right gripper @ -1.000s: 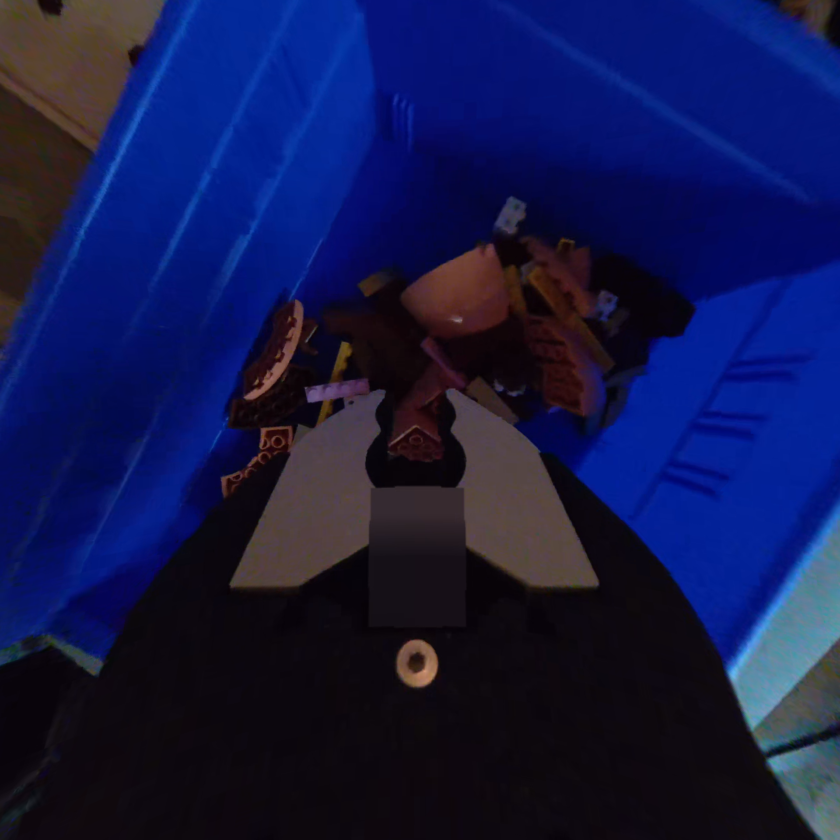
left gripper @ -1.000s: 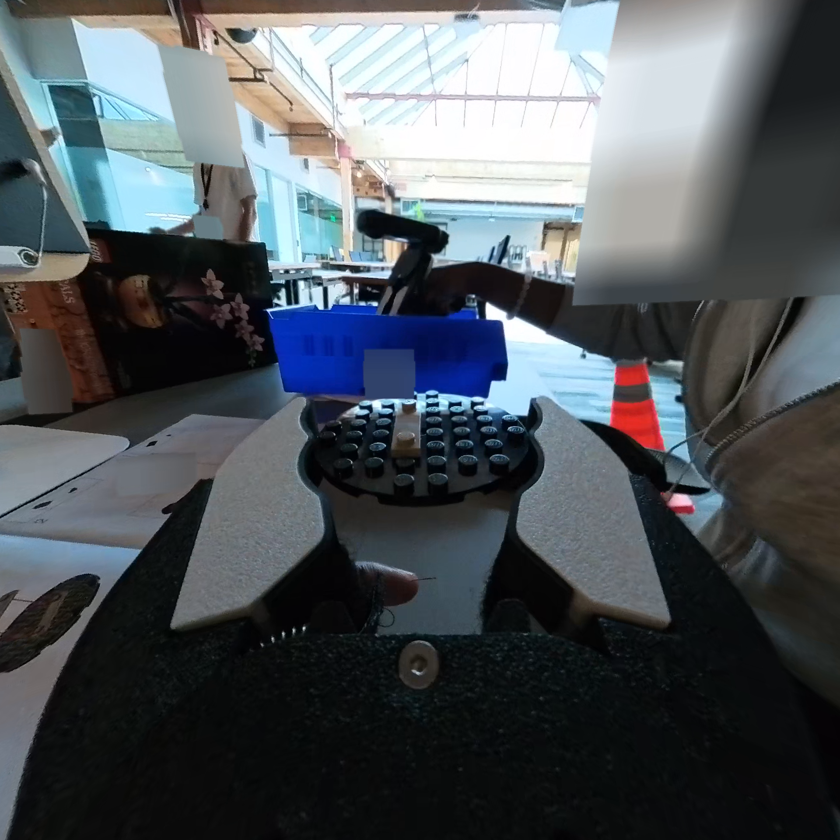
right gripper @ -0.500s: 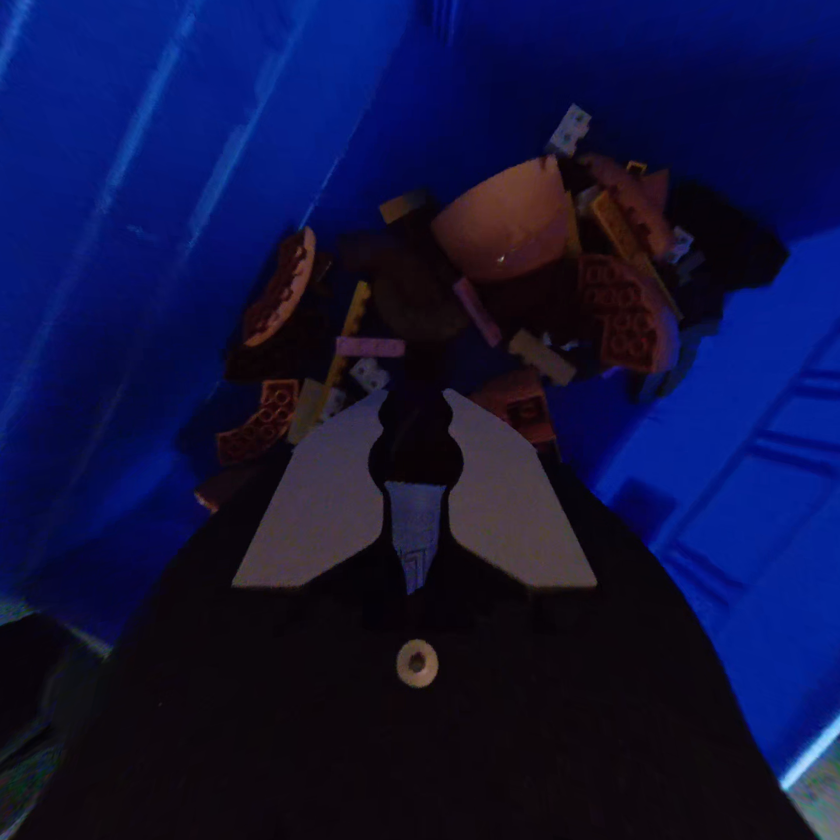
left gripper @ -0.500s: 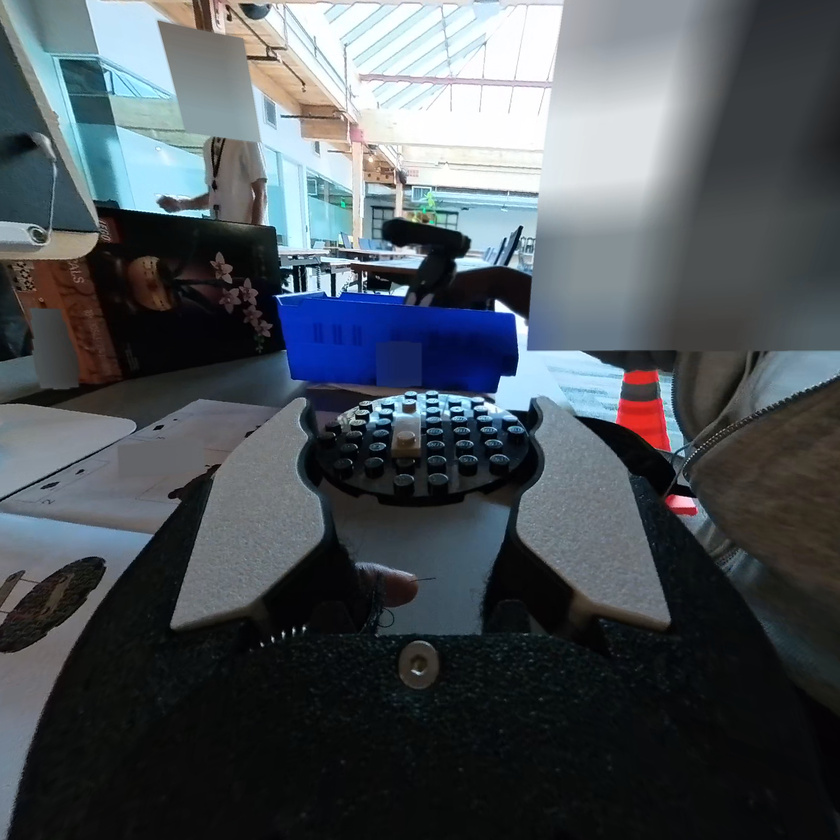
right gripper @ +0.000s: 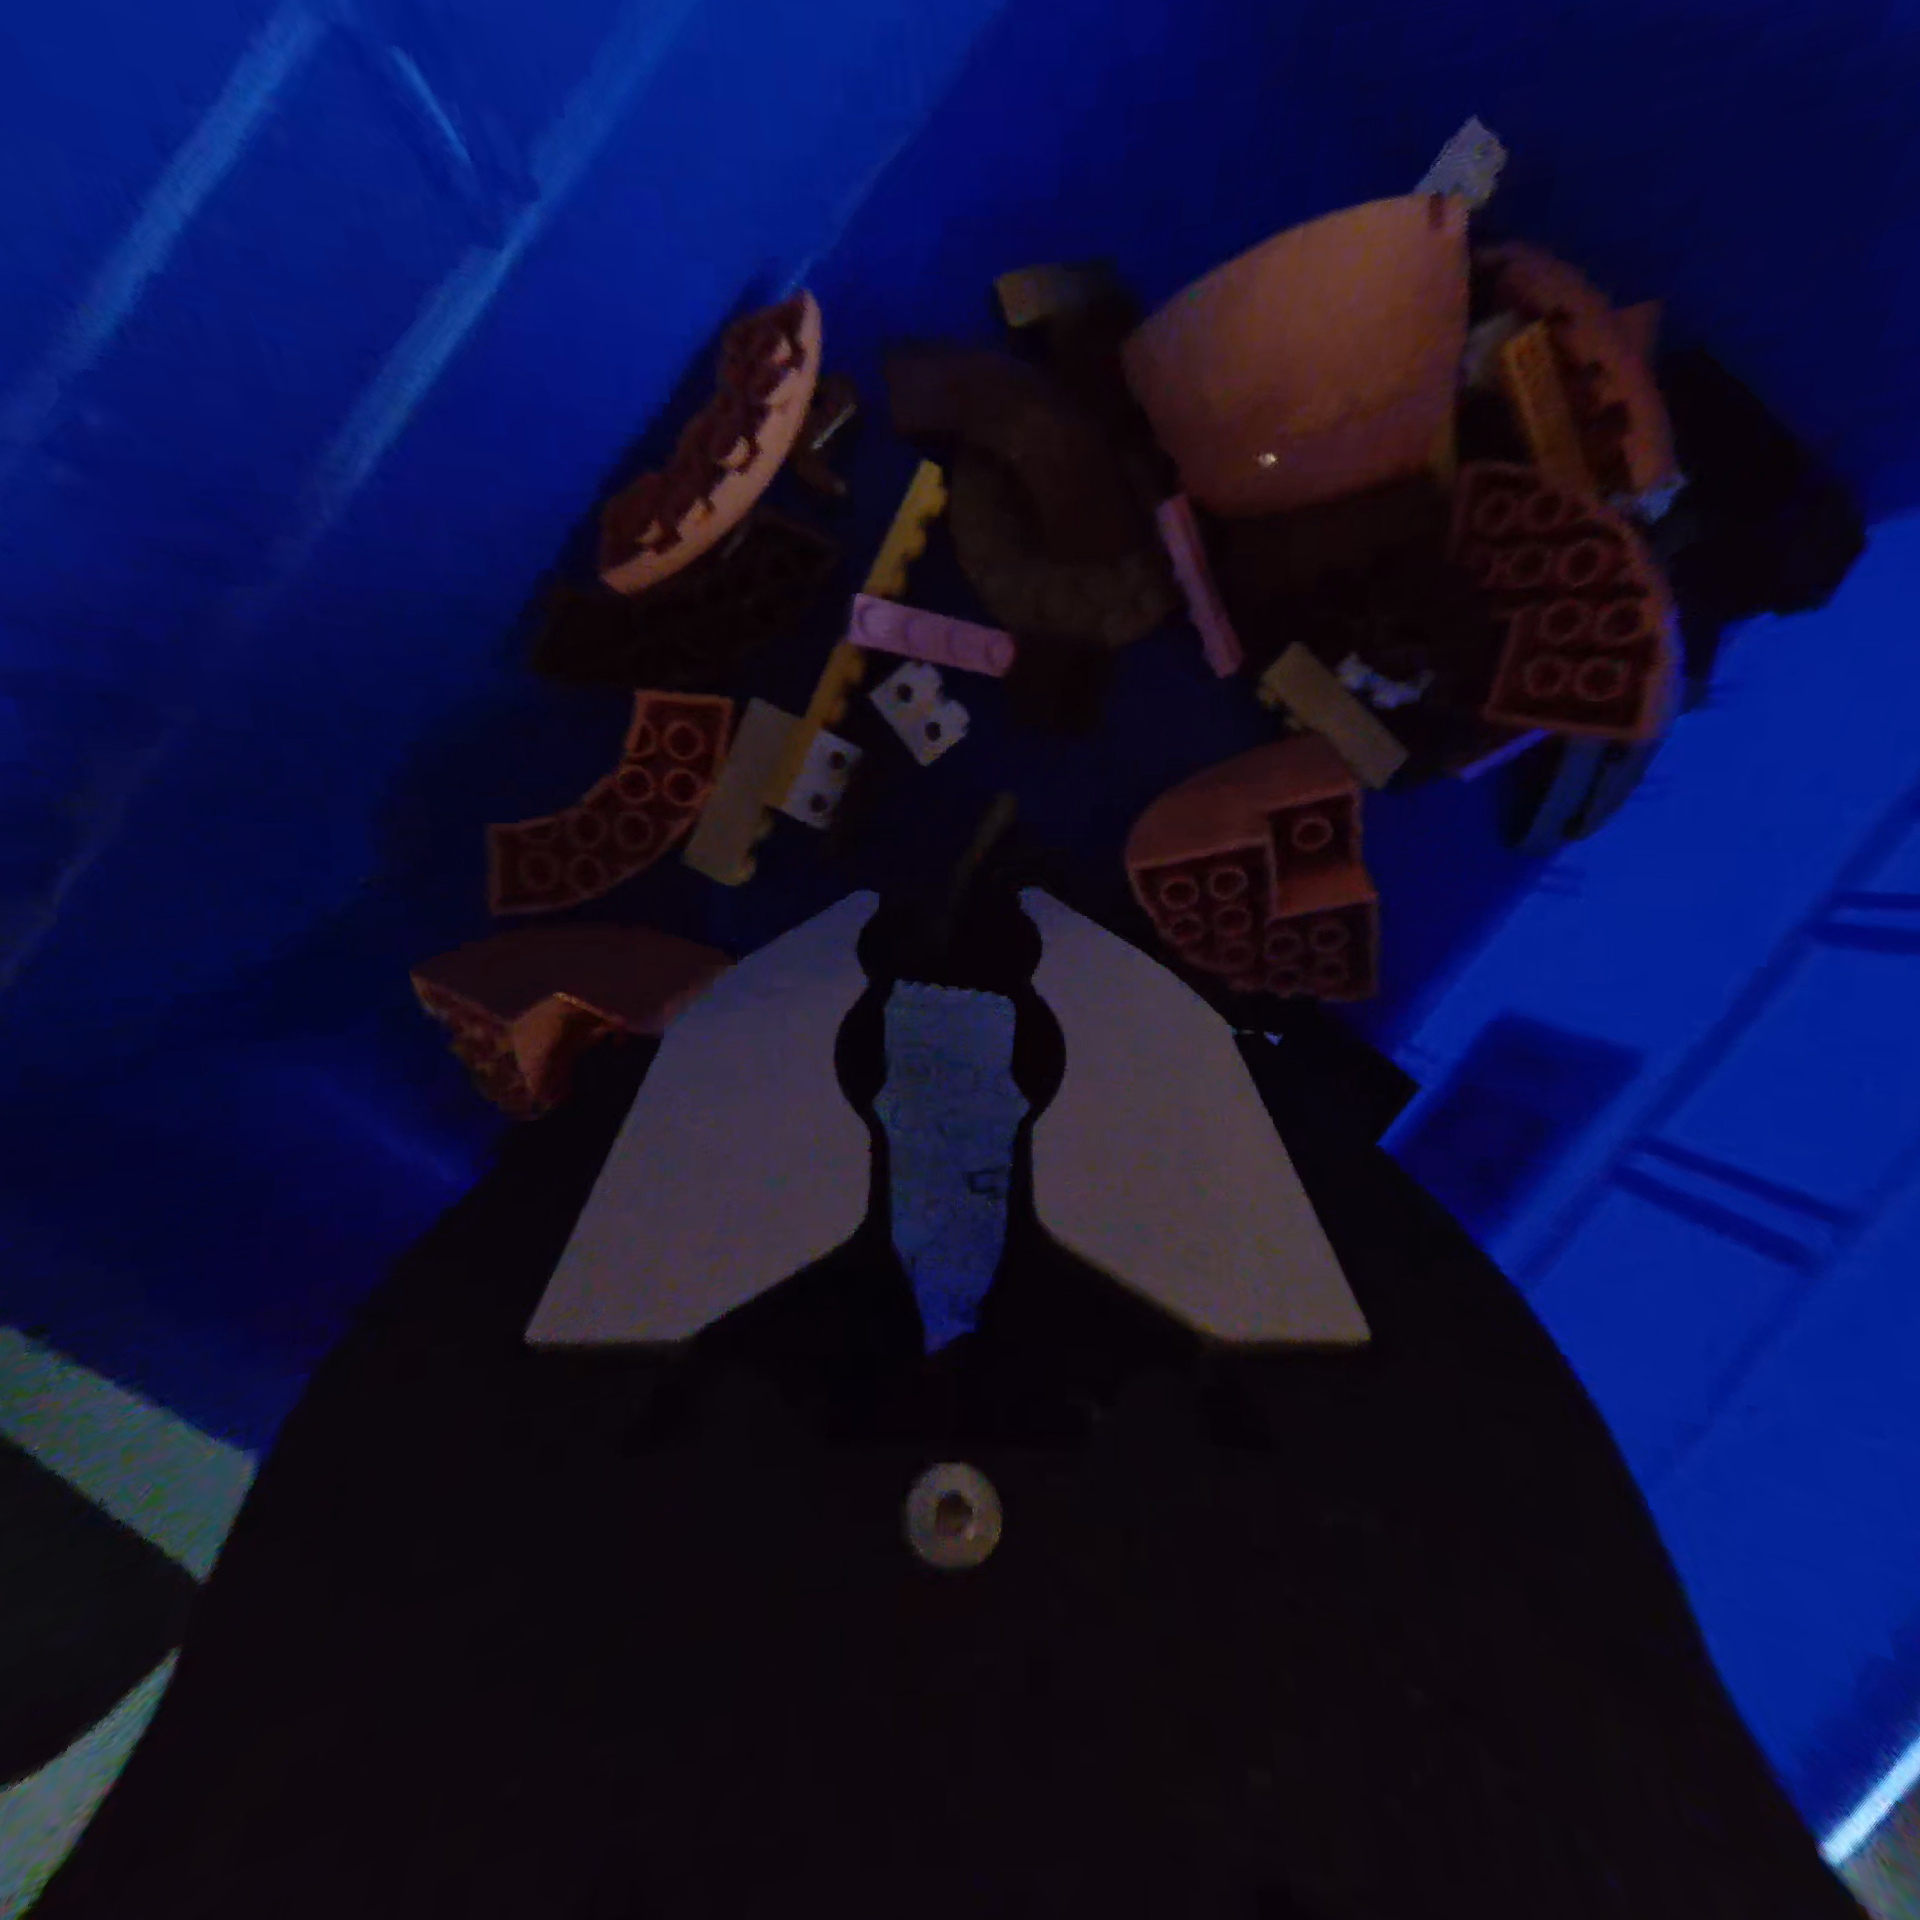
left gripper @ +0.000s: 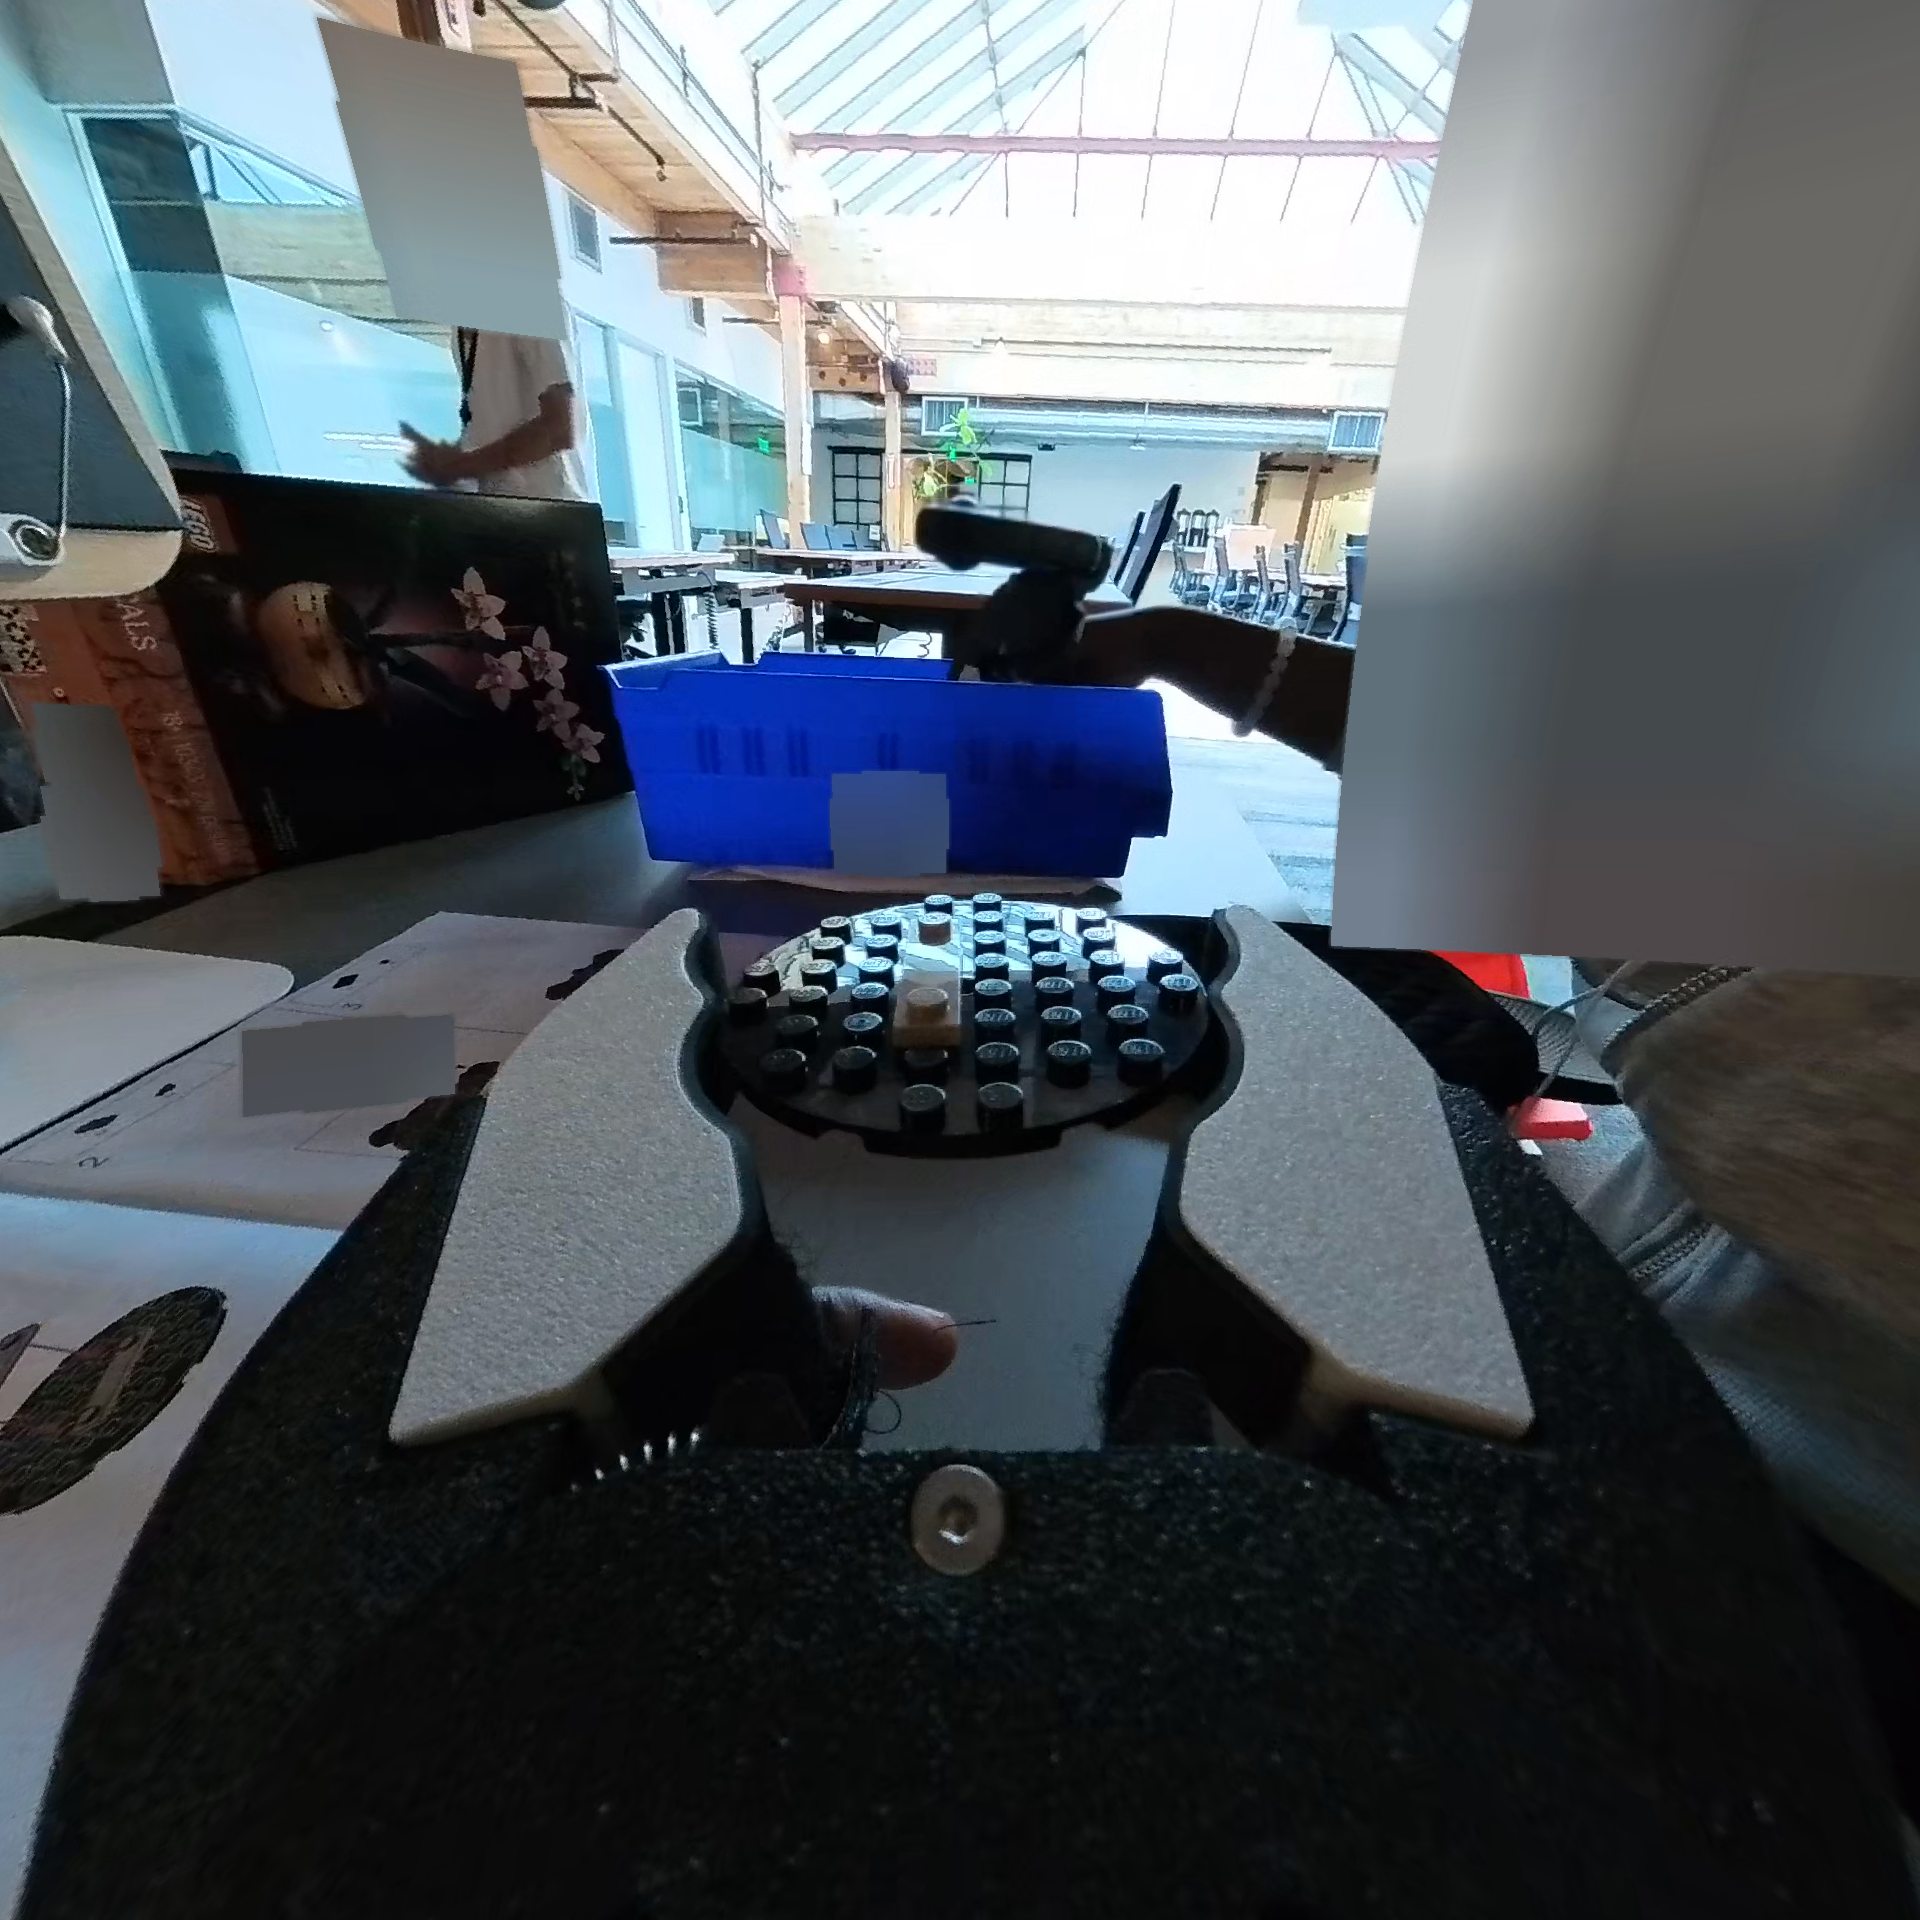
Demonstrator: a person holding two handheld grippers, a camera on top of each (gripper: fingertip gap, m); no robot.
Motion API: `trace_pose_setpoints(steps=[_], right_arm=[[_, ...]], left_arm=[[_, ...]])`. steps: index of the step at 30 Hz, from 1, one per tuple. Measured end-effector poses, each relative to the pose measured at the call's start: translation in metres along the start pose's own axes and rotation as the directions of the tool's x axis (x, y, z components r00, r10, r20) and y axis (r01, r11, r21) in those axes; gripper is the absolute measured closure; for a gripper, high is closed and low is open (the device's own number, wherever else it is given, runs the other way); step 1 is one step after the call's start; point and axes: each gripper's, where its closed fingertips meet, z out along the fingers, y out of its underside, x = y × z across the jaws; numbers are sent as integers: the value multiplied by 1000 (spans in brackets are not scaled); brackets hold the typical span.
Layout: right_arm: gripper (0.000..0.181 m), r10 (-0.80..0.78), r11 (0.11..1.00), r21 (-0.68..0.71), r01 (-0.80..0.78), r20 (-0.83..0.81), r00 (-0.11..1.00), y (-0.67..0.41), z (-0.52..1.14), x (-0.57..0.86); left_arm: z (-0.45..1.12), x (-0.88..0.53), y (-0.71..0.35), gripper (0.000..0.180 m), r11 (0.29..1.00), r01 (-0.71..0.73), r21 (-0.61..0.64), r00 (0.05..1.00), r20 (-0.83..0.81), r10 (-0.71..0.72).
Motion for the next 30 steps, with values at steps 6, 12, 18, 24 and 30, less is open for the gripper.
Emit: trace_pose_setpoints(steps=[6, 12, 18, 24, 30], right_arm=[[162, -25, 1000, 0, 25, -9, 1000, -3, 4, -3], [164, -64, 998, -6, 64, -28, 998, -5, 4, -7], [165, -115, 993, 18, 115, 4, 993, -5, 4, -15], [164, -70, 997, 11, 70, -26, 997, 0, 8, -2], [169, -54, 998, -14, 53, -52, 997, 0, 9, -3]], left_arm=[[0, 1, 0, 94, 1000, 3, -2, 1000, -4, -3], [0, 2, 0, 94, 1000, 5, -5, 1000, -8, -5], [-1, 1, 1, 94, 1000, 6, -5, 1000, -11, -6], [-1, 1, 1, 94, 1000, 5, -7, 1000, -9, -5], [1, 2, 0, 94, 1000, 10, -8, 1000, -4, -10]])
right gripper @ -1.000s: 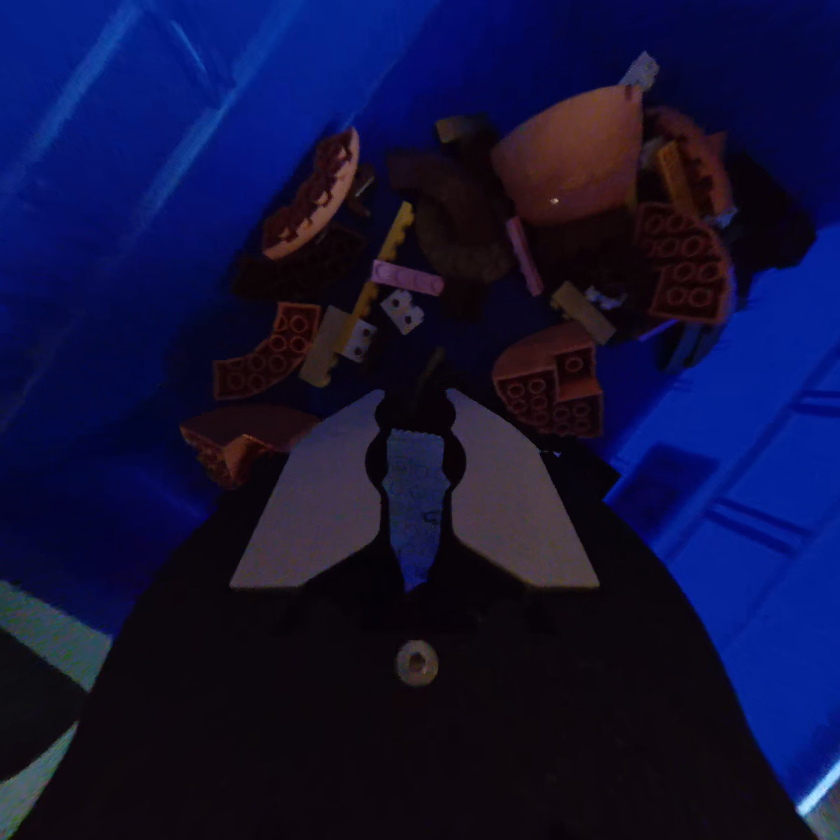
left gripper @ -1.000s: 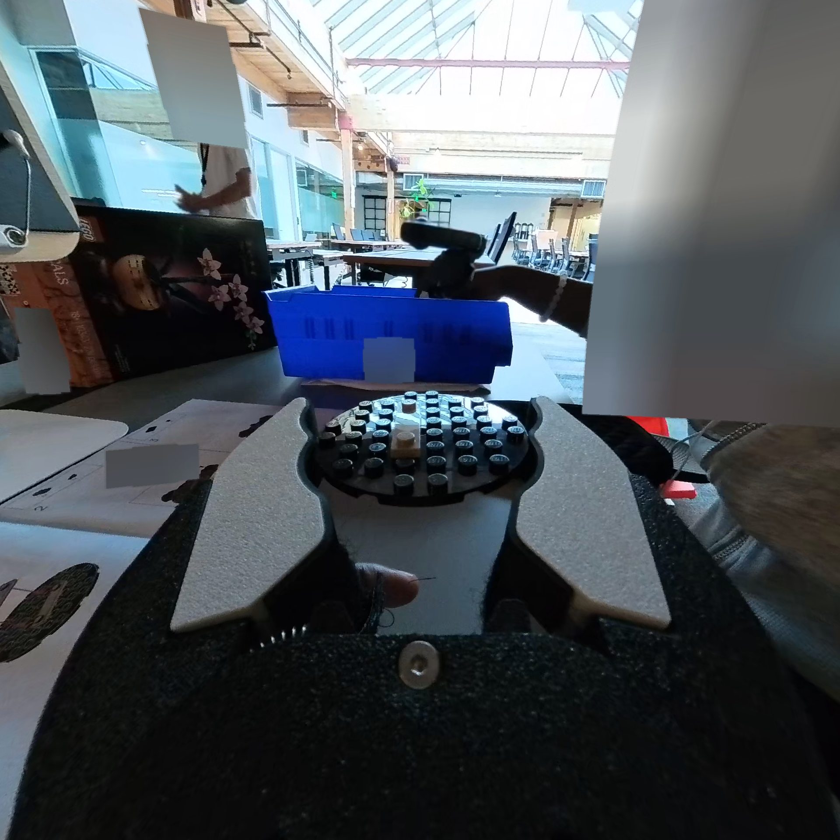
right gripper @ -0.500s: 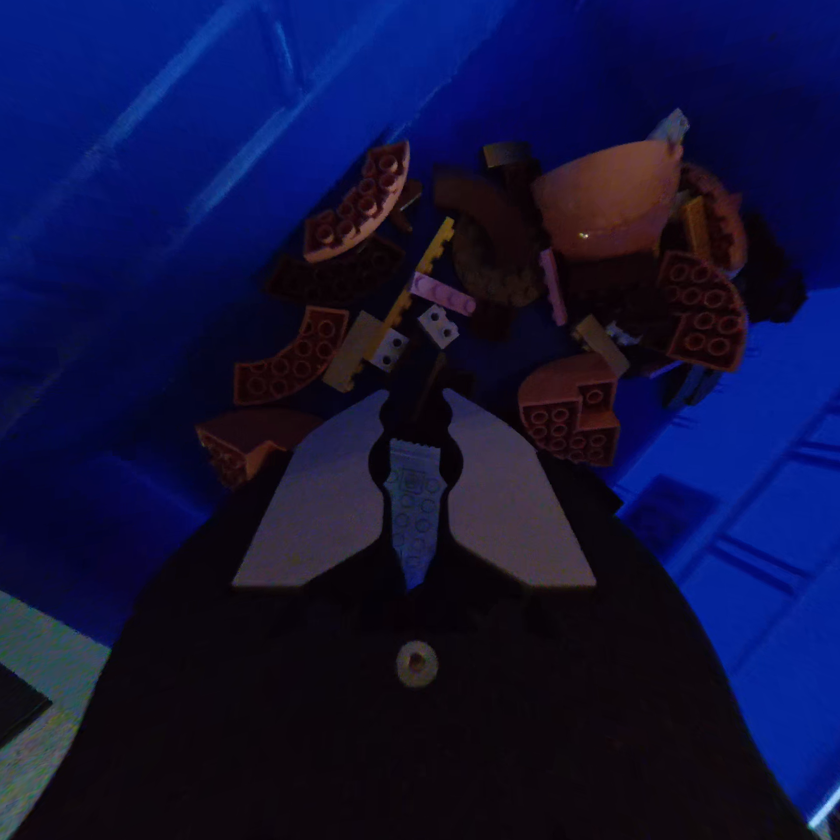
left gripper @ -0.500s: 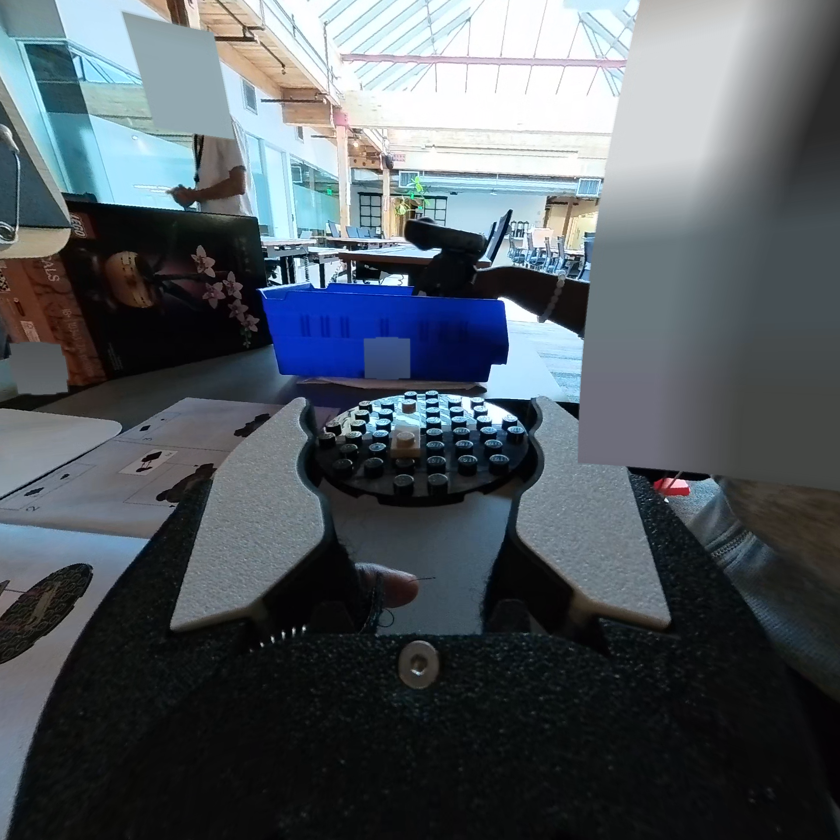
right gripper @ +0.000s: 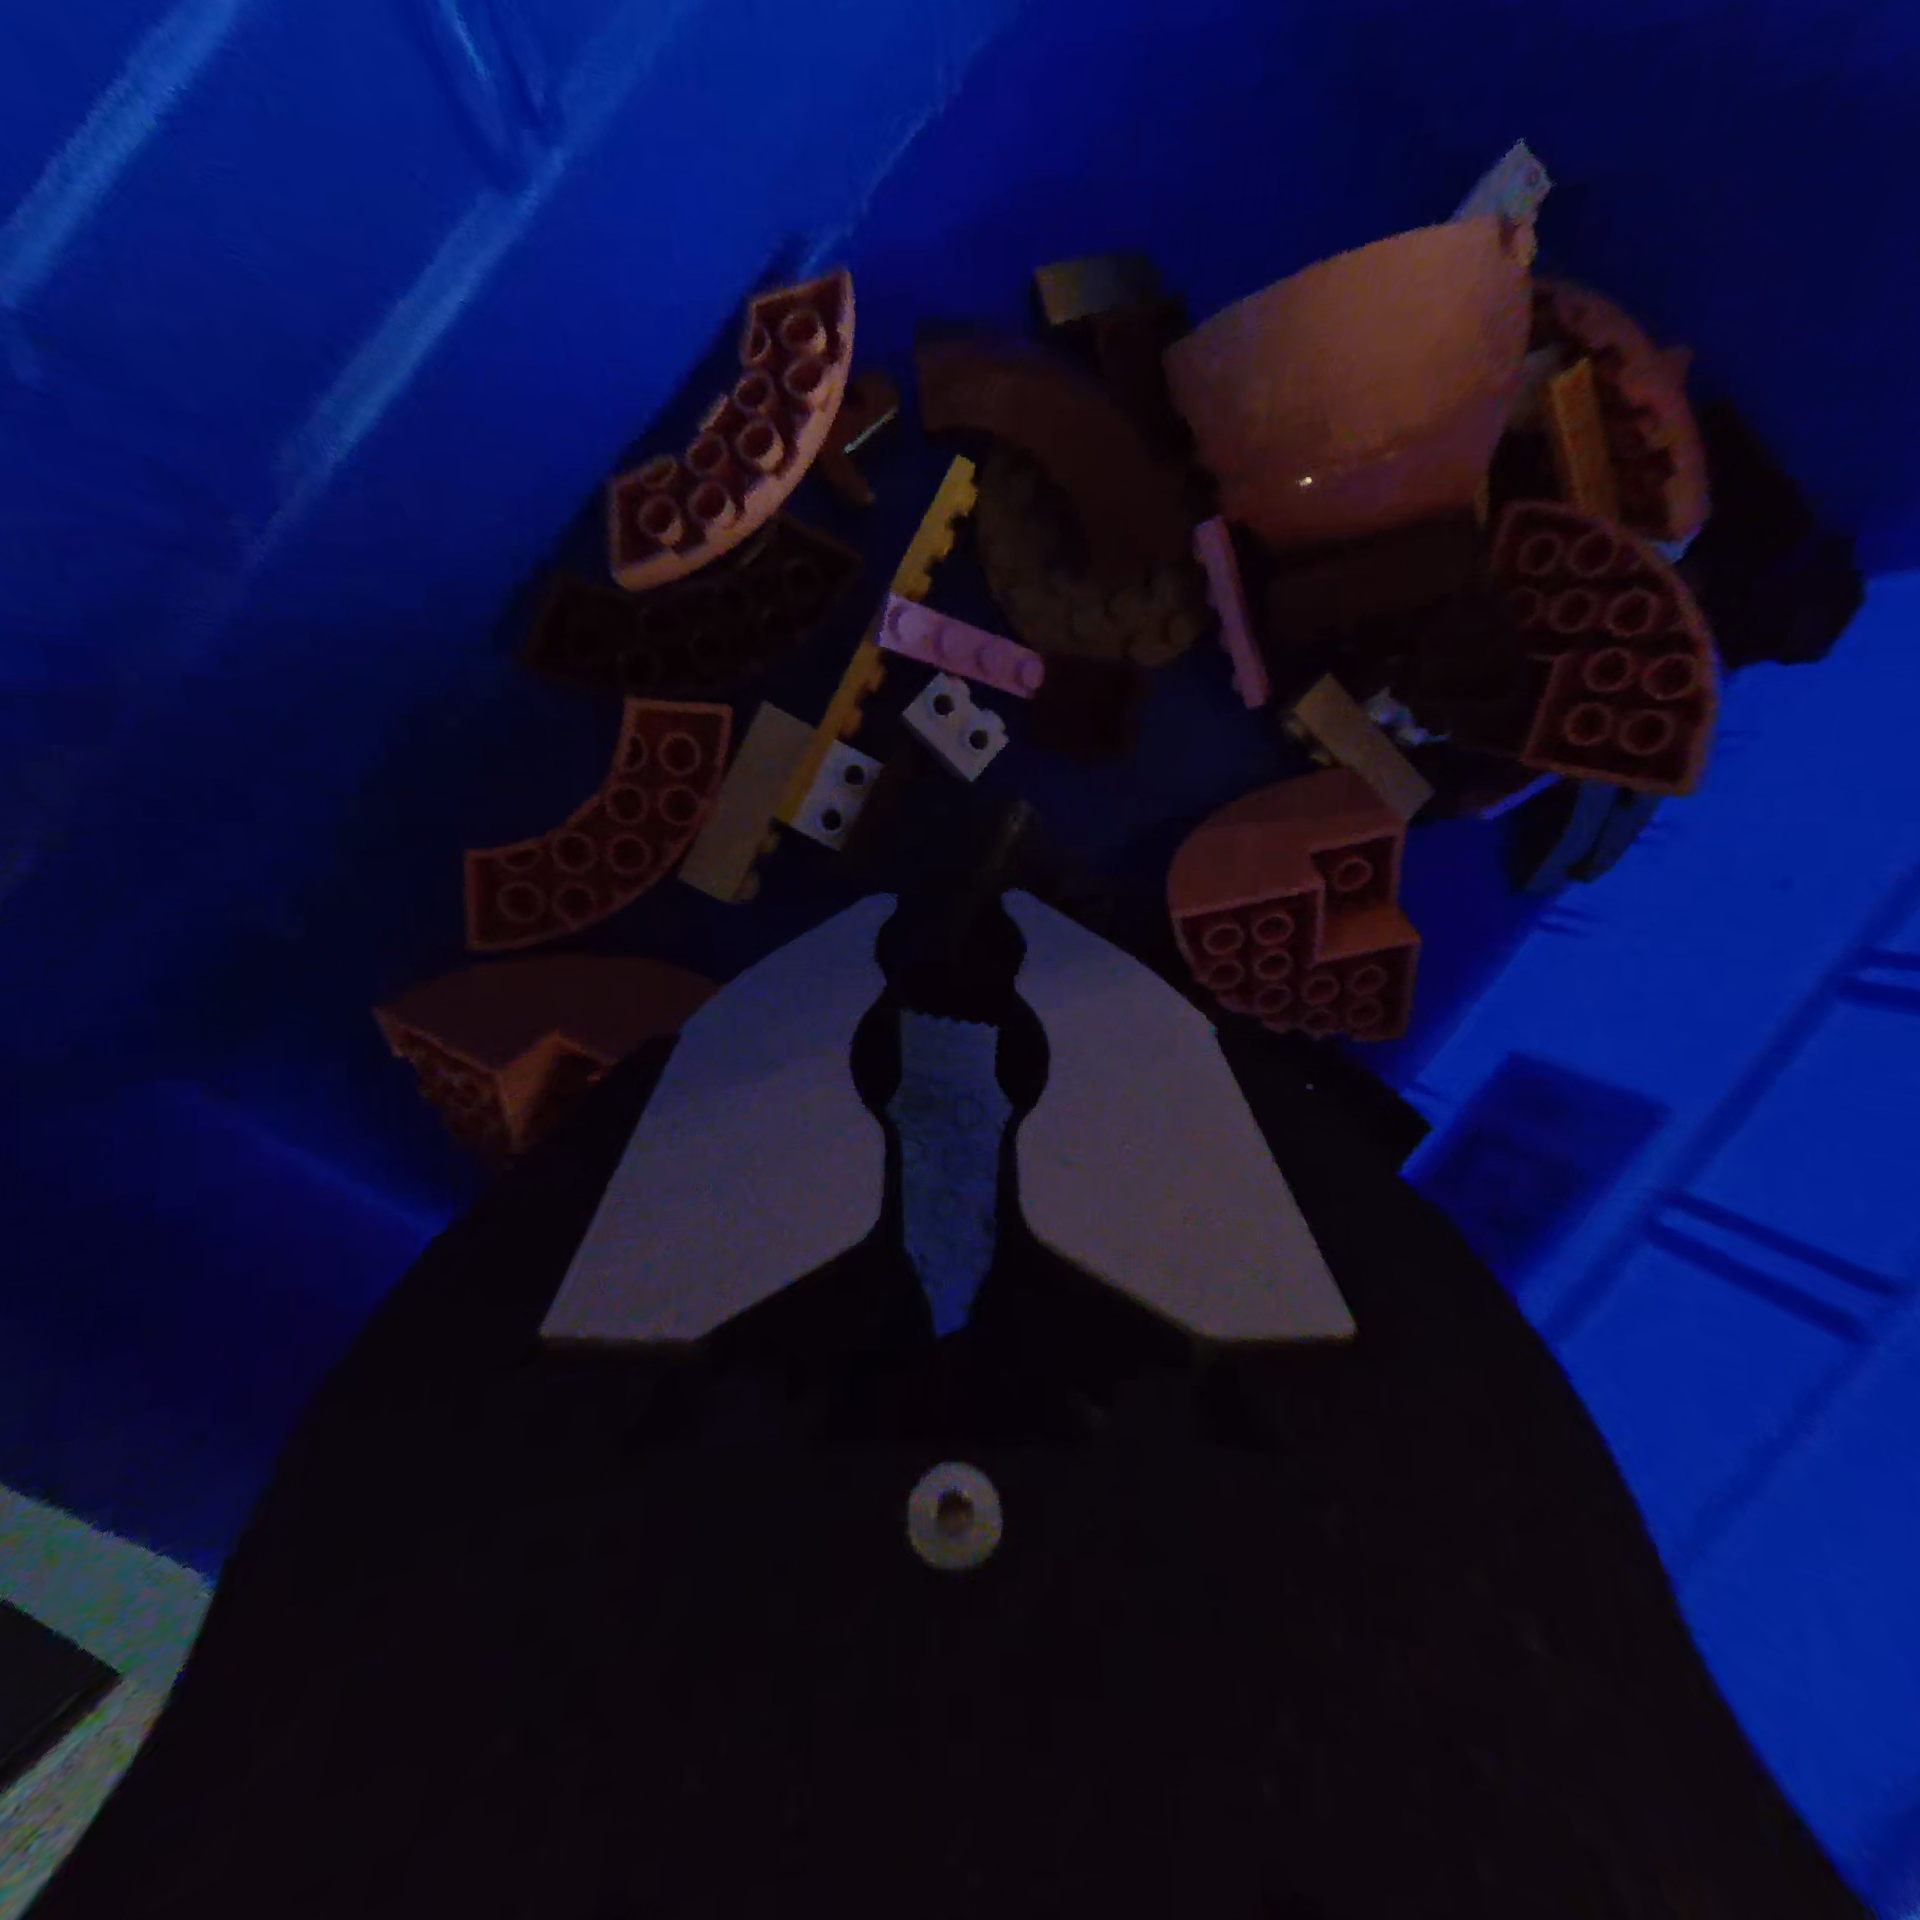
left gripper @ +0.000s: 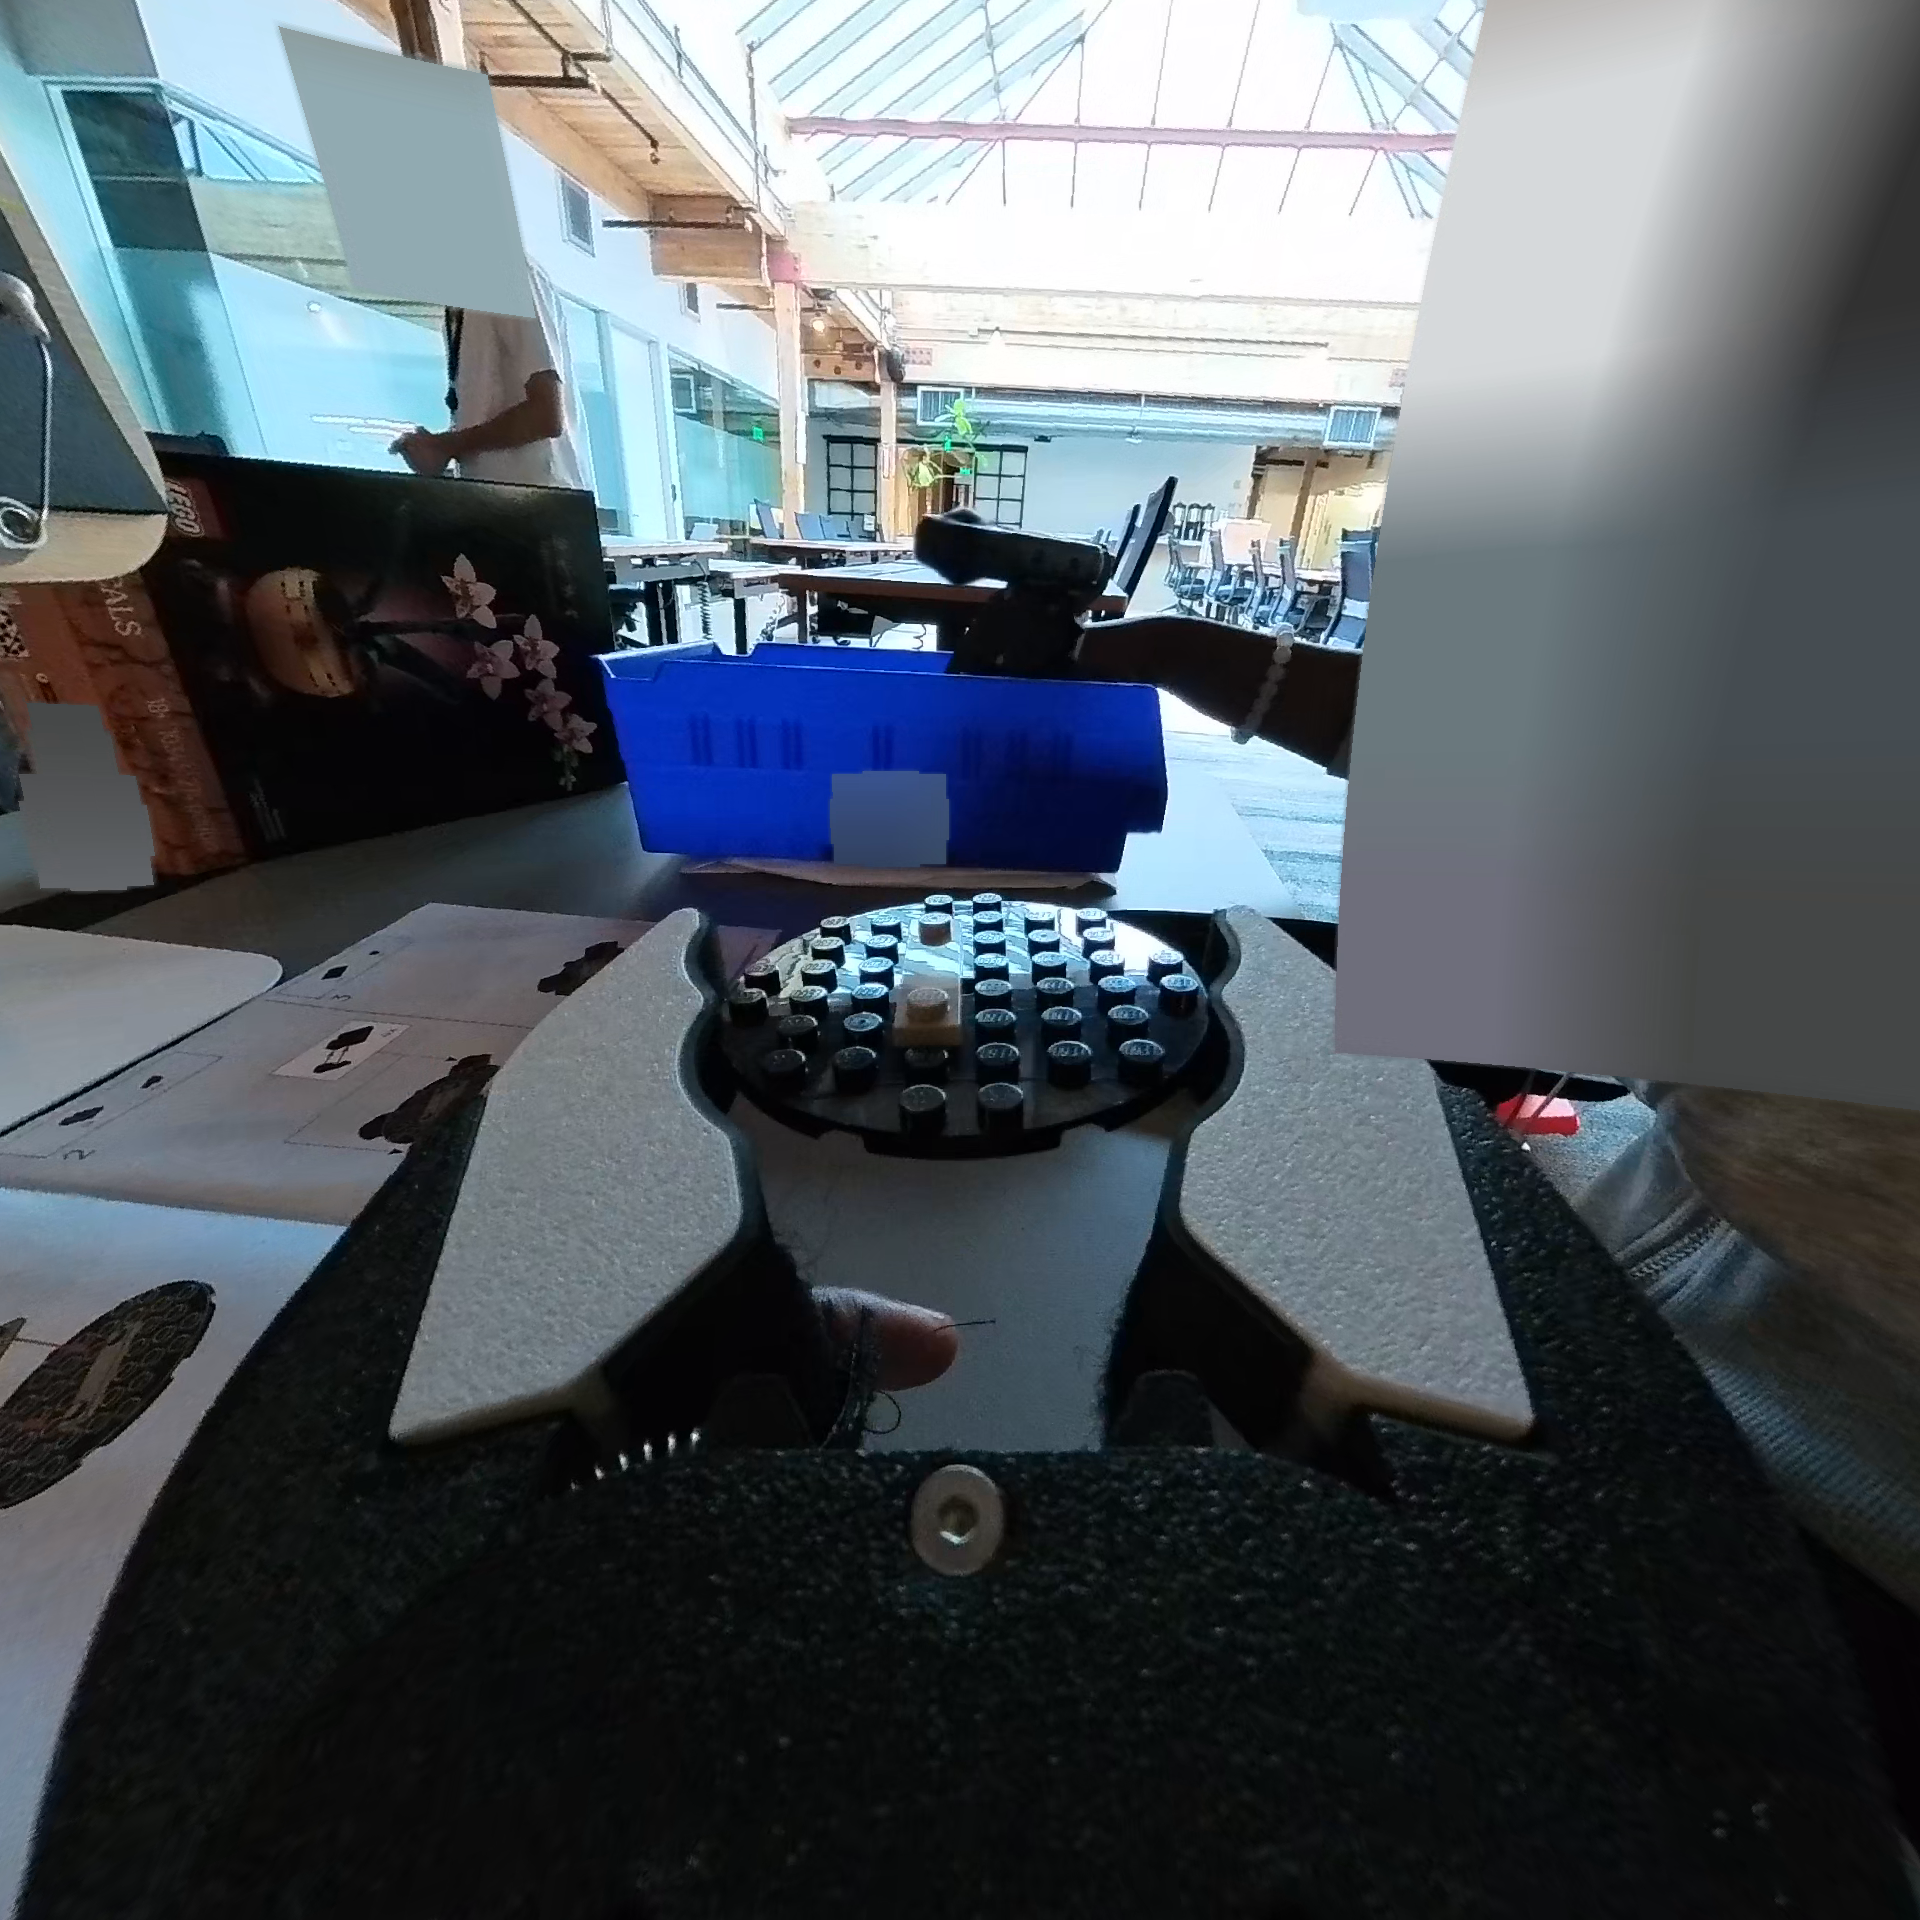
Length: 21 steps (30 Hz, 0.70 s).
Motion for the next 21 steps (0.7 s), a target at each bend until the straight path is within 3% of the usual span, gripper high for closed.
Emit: trace_pose_setpoints(steps=[4, 13, 21], right_arm=[[178, 15, 1000, -2, -15, -37, 999, 0, 1, 5], [179, 225, 882, 364, -300, 232, 946, -57, -60, 2], [179, -7, 871, 449, -197, 413, 911, -159, -110, -92]], left_arm=[[0, -1, 1, 94, 1000, -5, -4, 1000, 4, 5], [2, -2, 4, 94, 999, -34, -22, 999, 30, 35], [3, 1, 4, 94, 998, -47, -29, 999, 18, 48]])
